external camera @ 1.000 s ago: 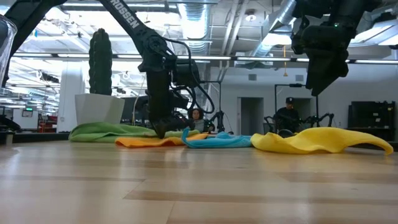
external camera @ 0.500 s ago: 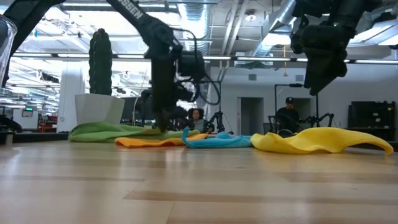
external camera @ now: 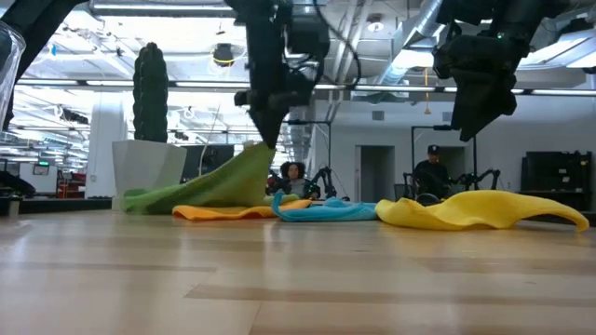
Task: Fold microfiber towels
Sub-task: Fold the green microfiber towel
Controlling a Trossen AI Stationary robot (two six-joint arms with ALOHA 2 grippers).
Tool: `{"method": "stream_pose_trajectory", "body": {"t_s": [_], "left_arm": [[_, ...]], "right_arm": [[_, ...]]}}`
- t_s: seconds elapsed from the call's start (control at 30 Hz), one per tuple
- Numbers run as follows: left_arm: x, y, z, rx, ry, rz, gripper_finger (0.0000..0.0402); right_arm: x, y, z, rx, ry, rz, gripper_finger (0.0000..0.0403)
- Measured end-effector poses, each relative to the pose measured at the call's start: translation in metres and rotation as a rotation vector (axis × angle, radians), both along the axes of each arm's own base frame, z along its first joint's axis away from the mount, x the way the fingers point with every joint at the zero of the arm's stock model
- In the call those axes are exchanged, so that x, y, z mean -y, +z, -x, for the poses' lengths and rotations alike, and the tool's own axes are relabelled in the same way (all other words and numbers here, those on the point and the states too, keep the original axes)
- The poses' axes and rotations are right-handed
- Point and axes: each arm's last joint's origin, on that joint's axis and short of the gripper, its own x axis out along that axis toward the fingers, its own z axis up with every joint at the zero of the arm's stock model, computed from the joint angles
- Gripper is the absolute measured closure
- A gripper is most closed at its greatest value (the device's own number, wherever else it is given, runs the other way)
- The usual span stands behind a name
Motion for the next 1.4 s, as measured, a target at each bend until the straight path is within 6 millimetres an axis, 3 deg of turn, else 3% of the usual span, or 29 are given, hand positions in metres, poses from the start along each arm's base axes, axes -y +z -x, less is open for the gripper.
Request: {"method": "stream_pose_trajectory", "body": {"t_s": [0.5,0.87,1.23,1.4], "left_arm": [[0.059,0.043,-0.005,0.031,-0.064,0.112,0.0401],[0.068,0.086,-0.007,0.178,-0.063,0.151,0.0401],[0.111,0.108,0.003,0.146,-0.327,0.371,0.0401],[0.139,0.122,0.006,0.183,-0.498,0.417,0.0401]], "right_arm": [[0.000,0.011,-0.017,0.192,0.206,0.075,0.0131],[0.002,0.020,-0.027,0.323,0.238,0.142,0.0131],[0.002,0.029,-0.034,0.440,0.243,0.181,0.0131],[-0.010,0.035,-0.040,0.501,0.381,0.265,0.0131]]}}
